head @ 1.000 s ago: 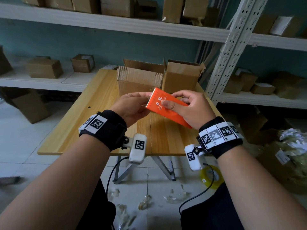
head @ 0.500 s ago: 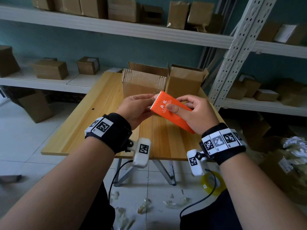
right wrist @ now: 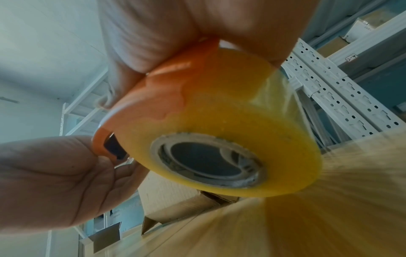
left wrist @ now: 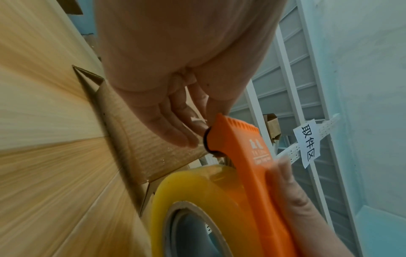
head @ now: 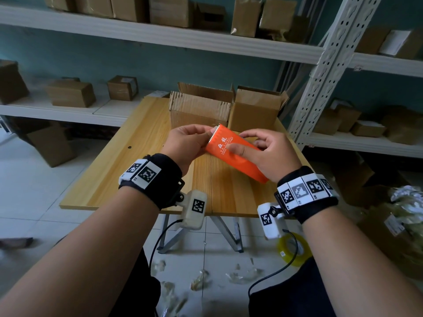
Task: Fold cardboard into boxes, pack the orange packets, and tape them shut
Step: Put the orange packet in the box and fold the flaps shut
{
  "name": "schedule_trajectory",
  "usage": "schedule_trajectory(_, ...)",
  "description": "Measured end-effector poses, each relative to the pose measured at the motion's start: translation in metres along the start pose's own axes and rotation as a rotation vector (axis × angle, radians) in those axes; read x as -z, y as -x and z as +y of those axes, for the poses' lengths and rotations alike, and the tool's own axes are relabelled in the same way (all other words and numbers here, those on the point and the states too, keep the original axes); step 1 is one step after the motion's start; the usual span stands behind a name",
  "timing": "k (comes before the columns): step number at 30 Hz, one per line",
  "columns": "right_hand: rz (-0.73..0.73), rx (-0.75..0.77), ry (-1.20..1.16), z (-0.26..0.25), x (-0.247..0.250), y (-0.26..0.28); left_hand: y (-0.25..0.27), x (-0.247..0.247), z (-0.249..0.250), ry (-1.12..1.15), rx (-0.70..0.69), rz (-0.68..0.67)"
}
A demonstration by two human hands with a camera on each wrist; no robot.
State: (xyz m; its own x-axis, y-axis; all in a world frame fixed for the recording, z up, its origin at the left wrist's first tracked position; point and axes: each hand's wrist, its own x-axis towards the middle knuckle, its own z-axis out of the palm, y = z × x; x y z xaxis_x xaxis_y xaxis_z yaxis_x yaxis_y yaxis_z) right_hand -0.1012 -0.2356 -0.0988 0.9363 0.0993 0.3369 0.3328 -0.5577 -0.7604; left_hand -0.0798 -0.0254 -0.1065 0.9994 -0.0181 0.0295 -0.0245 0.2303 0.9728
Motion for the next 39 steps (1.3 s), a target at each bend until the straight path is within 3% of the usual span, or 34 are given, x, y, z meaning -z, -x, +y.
schedule_trajectory(15,-0.015,0.005,0.072,0.002,-0.001,-0.001,-0.001,0.003,-0.004,-0.010,-0.042,0.018)
schedule_trajectory(28,-0.046,-0.005,0.153,0.000,0.003,0.005,0.003,0.012,-0.003,0.015,0.083,-0.066)
schedule_trajectory(39,-0.068,-0.017,0.128,0.002,0.016,0.013,0.008,0.020,0.000,0.081,0.098,-0.105)
